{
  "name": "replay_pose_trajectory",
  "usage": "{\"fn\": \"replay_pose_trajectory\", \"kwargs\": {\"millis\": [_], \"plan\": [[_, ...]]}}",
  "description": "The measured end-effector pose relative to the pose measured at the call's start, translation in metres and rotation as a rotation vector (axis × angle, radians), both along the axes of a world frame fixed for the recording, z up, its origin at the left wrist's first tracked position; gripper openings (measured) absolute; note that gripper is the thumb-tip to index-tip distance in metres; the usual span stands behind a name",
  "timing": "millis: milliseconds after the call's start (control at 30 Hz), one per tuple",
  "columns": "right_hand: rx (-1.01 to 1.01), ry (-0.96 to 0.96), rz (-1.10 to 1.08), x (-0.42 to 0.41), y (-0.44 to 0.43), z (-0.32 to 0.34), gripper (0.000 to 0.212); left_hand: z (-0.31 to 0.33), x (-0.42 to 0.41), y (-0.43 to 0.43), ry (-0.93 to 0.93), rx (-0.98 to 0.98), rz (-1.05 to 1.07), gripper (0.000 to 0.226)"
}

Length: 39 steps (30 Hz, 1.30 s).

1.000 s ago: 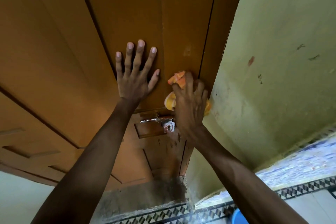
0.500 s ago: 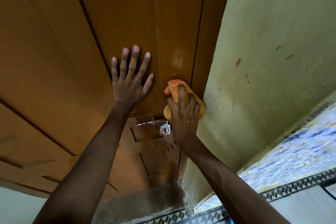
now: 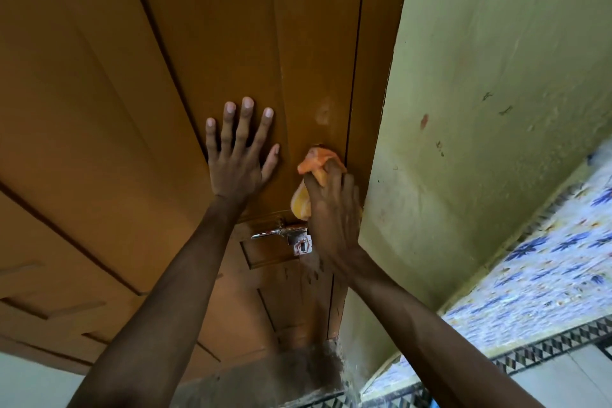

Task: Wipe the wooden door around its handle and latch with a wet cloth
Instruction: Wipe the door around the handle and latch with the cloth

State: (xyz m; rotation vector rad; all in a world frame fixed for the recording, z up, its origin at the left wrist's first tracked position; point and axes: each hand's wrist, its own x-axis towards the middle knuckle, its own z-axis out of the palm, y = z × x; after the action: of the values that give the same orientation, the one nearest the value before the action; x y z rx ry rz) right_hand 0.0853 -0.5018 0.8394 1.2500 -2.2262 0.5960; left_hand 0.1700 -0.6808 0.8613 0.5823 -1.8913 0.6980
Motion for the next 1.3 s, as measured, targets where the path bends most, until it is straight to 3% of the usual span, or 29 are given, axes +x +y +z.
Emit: {"fn": "replay_pose_trajectory", "kwargs": {"millis": [167,267,367,500,633,733,800,933,1167,1300], "plan": [[0.114,0.081,0.012,0.001,-0.001,-0.009,0.052,0.000,0.000,0.000,-0.003,-0.001,0.003,0.072],[0.086,-0.084,0.161,0.000,0.015,-0.038,0.061,0.001,0.000,0.000,-0.006,-0.002,0.012,0.072],[-0.280,-0.596,0.357,-0.006,0.026,-0.038,0.038,-0.001,-0.001,-0.001,0.000,-0.013,0.016,0.072],[-0.677,-1.100,0.243,-0.014,0.018,0.001,0.035,-0.001,-0.001,-0.001,0.002,-0.014,0.009,0.072],[-0.530,-1.583,0.187,-0.042,0.001,0.030,0.019,-0.001,-0.002,-0.001,0.004,-0.016,0.017,0.073],[-0.490,-1.916,0.245,-0.056,0.000,0.044,0.029,-0.003,-0.002,-0.001,0.005,-0.020,0.035,0.072],[-0.582,-2.105,0.316,-0.059,-0.001,0.044,0.036,-0.002,-0.003,-0.002,0.004,-0.019,0.034,0.071],[-0.685,-2.169,0.434,-0.055,0.003,0.036,0.027,-0.003,-0.003,-0.002,0.015,-0.028,0.031,0.072],[-0.529,-1.891,0.436,-0.056,-0.001,0.027,0.036,-0.004,-0.004,-0.002,0.014,-0.033,0.059,0.073],[-0.704,-2.153,0.550,-0.058,0.003,0.028,0.030,-0.001,-0.004,-0.001,0.013,-0.018,0.061,0.070]]}}
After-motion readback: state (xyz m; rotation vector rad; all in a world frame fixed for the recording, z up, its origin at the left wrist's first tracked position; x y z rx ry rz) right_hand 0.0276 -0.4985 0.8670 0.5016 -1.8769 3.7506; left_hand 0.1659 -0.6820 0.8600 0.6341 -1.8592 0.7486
